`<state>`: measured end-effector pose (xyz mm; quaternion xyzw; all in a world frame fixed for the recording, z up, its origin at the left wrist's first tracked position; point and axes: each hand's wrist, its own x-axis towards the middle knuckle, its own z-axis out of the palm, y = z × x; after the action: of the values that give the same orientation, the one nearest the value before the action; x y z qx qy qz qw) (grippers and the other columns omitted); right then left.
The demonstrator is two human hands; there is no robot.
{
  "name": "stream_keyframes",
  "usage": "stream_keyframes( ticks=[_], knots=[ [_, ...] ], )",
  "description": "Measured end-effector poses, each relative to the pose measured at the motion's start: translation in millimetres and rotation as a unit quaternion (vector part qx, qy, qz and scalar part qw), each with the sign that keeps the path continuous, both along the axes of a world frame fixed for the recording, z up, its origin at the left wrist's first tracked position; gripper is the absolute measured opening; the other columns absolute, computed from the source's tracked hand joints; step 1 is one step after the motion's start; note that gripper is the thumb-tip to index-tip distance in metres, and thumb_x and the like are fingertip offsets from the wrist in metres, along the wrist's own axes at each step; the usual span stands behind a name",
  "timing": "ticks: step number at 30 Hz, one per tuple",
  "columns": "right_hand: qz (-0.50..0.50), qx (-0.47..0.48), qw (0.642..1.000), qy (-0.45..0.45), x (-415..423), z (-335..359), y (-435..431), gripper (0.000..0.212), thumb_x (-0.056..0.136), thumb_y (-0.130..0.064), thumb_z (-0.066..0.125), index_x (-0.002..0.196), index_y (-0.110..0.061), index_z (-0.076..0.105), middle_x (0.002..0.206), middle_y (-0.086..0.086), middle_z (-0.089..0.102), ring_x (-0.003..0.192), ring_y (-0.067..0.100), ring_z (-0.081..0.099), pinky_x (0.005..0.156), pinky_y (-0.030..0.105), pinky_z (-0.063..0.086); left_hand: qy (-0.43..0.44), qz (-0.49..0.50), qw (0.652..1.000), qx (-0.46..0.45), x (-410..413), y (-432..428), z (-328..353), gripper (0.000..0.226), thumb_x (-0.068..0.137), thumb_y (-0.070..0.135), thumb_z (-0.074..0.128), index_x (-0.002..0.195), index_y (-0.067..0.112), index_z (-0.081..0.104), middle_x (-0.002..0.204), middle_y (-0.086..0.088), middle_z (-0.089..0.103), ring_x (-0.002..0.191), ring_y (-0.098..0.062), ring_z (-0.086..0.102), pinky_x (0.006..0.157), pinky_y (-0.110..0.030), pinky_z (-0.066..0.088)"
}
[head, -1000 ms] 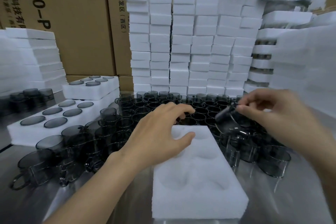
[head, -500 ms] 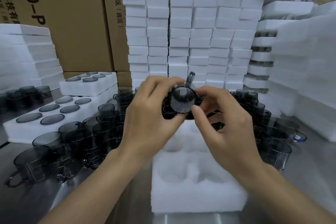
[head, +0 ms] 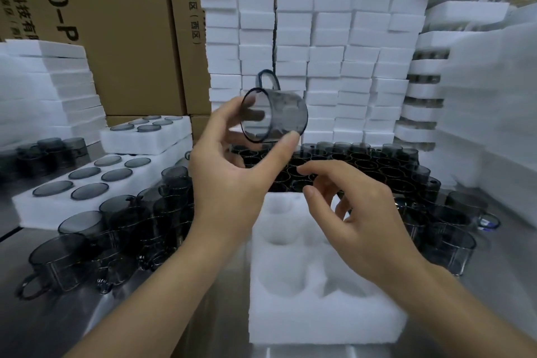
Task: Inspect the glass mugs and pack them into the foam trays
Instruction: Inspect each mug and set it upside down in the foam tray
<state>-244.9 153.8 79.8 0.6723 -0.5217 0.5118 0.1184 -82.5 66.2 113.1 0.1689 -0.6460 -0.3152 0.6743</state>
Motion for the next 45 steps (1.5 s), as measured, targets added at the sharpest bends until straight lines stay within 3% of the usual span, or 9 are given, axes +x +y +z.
stream_keyframes(
  ticks=[2, 5, 7, 10, 17, 22, 27, 37, 45],
  knots=[
    [-0.001, 0.002, 1.000, -0.003, 0, -1, 0, 0.025, 0.100, -0.035, 0.058, 0.123, -0.035, 0.068, 0.094, -0.017, 0.065, 0.090, 0.014, 0.068, 0.064, 0.016, 0.049, 0.061, -0.153, 0.971, 0.172, 2, -5, 6, 0.053, 0.076, 0.040, 0.091, 0.122, 0.023, 0.071, 0.108, 0.010, 0.077, 0.087, -0.008, 0.071, 0.072, -0.022, 0.054],
    [-0.009, 0.008, 1.000, 0.000, 0, -1, 0, 0.025, 0.099, -0.037, 0.056, 0.121, -0.036, 0.068, 0.093, -0.017, 0.064, 0.090, 0.014, 0.068, 0.064, 0.016, 0.048, 0.108, -0.380, 0.842, 0.367, 9, -11, 10, 0.054, 0.073, 0.053, 0.086, 0.114, 0.019, 0.077, 0.107, 0.006, 0.074, 0.074, -0.008, 0.063, 0.061, -0.024, 0.042],
    [-0.012, 0.010, 1.000, 0.004, 0, -1, 0, 0.024, 0.099, -0.038, 0.056, 0.121, -0.036, 0.068, 0.092, -0.017, 0.063, 0.090, 0.014, 0.068, 0.064, 0.017, 0.049, 0.137, -0.461, 0.779, 0.402, 14, -11, 10, 0.059, 0.081, 0.056, 0.080, 0.121, 0.013, 0.078, 0.115, 0.003, 0.075, 0.073, -0.010, 0.060, 0.063, -0.025, 0.038],
    [-0.014, 0.014, 1.000, 0.008, -1, -2, -1, 0.024, 0.099, -0.037, 0.057, 0.120, -0.036, 0.068, 0.092, -0.016, 0.063, 0.090, 0.014, 0.068, 0.064, 0.017, 0.048, 0.144, -0.487, 0.760, 0.407, 14, -10, 11, 0.063, 0.086, 0.060, 0.075, 0.127, 0.012, 0.076, 0.114, 0.005, 0.075, 0.071, -0.009, 0.057, 0.065, -0.024, 0.033],
    [-0.016, 0.003, 1.000, 0.007, -1, -3, -2, 0.023, 0.100, -0.036, 0.058, 0.120, -0.036, 0.068, 0.093, -0.017, 0.062, 0.089, 0.015, 0.067, 0.066, 0.017, 0.046, 0.123, -0.483, 0.774, 0.391, 14, -10, 13, 0.066, 0.084, 0.061, 0.077, 0.127, 0.011, 0.077, 0.112, 0.005, 0.074, 0.073, -0.009, 0.058, 0.065, -0.024, 0.037],
    [-0.008, -0.030, 0.995, -0.096, -2, 1, 0, 0.052, 0.099, -0.044, 0.063, 0.149, -0.046, 0.048, 0.119, -0.018, 0.063, 0.090, 0.014, 0.069, 0.056, 0.021, 0.052, 0.022, -0.385, 0.853, 0.351, 6, -9, 8, 0.045, 0.073, 0.045, 0.084, 0.109, 0.017, 0.081, 0.110, -0.002, 0.078, 0.090, -0.015, 0.073, 0.070, -0.028, 0.056],
    [-0.033, -0.016, 0.996, -0.079, -5, -1, -1, 0.065, 0.098, -0.047, 0.063, 0.158, -0.048, 0.037, 0.133, -0.028, 0.054, 0.101, 0.006, 0.071, 0.061, 0.023, 0.057, -0.071, -0.319, 0.900, 0.288, -3, -6, 0, 0.032, 0.067, 0.046, 0.078, 0.094, 0.030, 0.082, 0.105, 0.003, 0.077, 0.092, -0.008, 0.069, 0.080, -0.035, 0.045],
    [-0.095, -0.068, 0.993, 0.008, -11, 0, -4, 0.066, 0.088, -0.031, 0.083, 0.148, -0.034, 0.057, 0.139, -0.015, 0.053, 0.129, 0.011, 0.053, 0.108, 0.017, 0.041, -0.161, -0.265, 0.925, 0.221, -4, -3, -4, 0.041, 0.085, 0.043, 0.076, 0.123, 0.030, 0.077, 0.125, 0.005, 0.077, 0.112, -0.007, 0.068, 0.086, -0.036, 0.043],
    [-0.158, -0.064, 0.985, -0.001, -20, 1, -6, 0.061, 0.080, -0.027, 0.090, 0.136, -0.026, 0.067, 0.132, -0.014, 0.055, 0.122, 0.010, 0.049, 0.105, 0.011, 0.036, -0.156, -0.186, 0.962, 0.122, -7, -3, -8, 0.060, 0.077, 0.020, 0.061, 0.135, 0.030, 0.072, 0.118, 0.011, 0.076, 0.095, -0.001, 0.064, 0.076, -0.012, 0.049]
  ],
)
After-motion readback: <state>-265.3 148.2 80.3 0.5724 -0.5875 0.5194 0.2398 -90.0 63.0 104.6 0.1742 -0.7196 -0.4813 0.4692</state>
